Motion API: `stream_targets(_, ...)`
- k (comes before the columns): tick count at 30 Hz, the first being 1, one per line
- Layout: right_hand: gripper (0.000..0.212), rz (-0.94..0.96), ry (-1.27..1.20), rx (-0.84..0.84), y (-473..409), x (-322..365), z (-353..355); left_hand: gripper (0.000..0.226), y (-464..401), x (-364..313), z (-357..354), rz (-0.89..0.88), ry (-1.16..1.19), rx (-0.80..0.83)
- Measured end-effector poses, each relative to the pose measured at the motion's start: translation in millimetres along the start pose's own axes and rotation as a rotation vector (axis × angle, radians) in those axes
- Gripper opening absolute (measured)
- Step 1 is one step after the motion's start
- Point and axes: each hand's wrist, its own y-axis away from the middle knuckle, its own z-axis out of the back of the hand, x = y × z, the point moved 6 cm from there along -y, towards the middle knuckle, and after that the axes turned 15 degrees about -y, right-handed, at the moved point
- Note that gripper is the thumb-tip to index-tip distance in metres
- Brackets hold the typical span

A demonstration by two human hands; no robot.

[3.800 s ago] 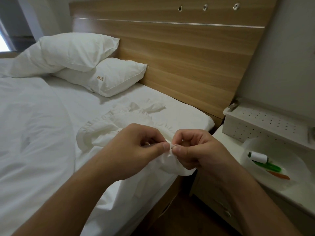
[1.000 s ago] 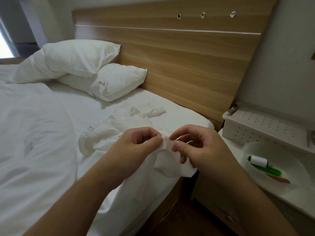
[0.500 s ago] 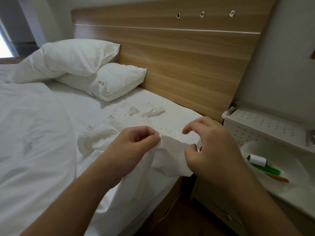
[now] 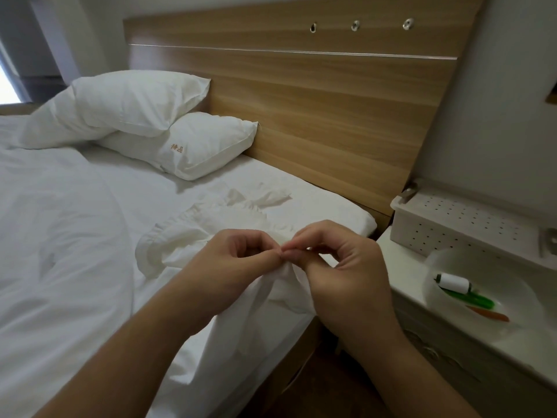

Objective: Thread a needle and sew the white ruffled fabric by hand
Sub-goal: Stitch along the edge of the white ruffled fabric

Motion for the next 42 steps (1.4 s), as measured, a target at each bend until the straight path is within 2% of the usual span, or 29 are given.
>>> stream_targets(8,0.017,-0.147,-0.201,-0.194,-5.5,-0.5,21.6,0.019,0.8,0.8,1.3,0.056,-0.200,-0.059)
stream_targets(10,0.003,-0.173,-0.337,-0.225,-11.8,1.2,29.5,0.018,0.8,2.4,2.7,0.085,-0.225,-0.072)
stream_targets(12,0.012,-0.237,-0.550,-0.213,-16.6,0.9,35.2,0.018,0.8,1.6,3.4,0.097,-0.234,-0.078)
stream_targets(14,0.012,-0.310,-0.755,-0.180,-20.2,2.8,36.7,0.019,0.7,0.7,3.2,0.099,-0.249,-0.085)
stream_targets(16,0.019,-0.357,-0.825,-0.155,-20.9,4.1,39.2,0.020,0.1,1.4,2.8,0.109,-0.259,-0.096)
stream_targets(18,0.025,-0.375,-0.666,-0.157,-20.8,3.2,44.0,0.021,-0.2,2.4,3.2,0.121,-0.268,-0.115)
stream_targets(20,0.025,-0.349,-0.275,-0.132,-20.1,0.7,50.0,0.021,-0.1,2.4,3.7,0.126,-0.264,-0.130)
stream_targets(22,0.014,-0.278,0.127,0.011,-18.8,1.5,46.0,0.020,0.1,0.4,4.0,0.122,-0.259,-0.139)
stream_targets(23,0.005,-0.266,0.253,0.110,-17.4,0.7,40.2,0.020,0.7,-0.7,4.2,0.120,-0.263,-0.141)
stream_targets(26,0.024,-0.272,0.606,0.320,-10.6,-10.4,28.1,0.020,0.8,-3.0,3.7,0.112,-0.277,-0.140)
stream_targets(28,0.021,-0.225,0.739,0.319,-10.6,-13.0,25.1,0.018,0.2,-3.9,3.5,0.085,-0.276,-0.135)
stream_targets(30,0.017,-0.191,0.729,0.250,-12.3,-16.2,27.6,0.011,0.9,-7.6,2.4,0.032,-0.256,-0.109)
stream_targets(35,0.015,-0.275,0.319,-0.016,-17.6,-20.2,41.4,0.011,4.0,-18.5,-1.4,-0.100,-0.233,-0.032)
stream_targets(39,0.014,-0.424,0.056,-0.230,-16.8,-28.5,55.2,0.014,3.6,-15.3,-1.4,-0.092,-0.276,-0.041)
stream_targets(42,0.015,-0.515,-0.026,-0.380,-13.7,-35.2,71.6,0.014,2.8,-13.0,0.9,-0.079,-0.294,-0.064)
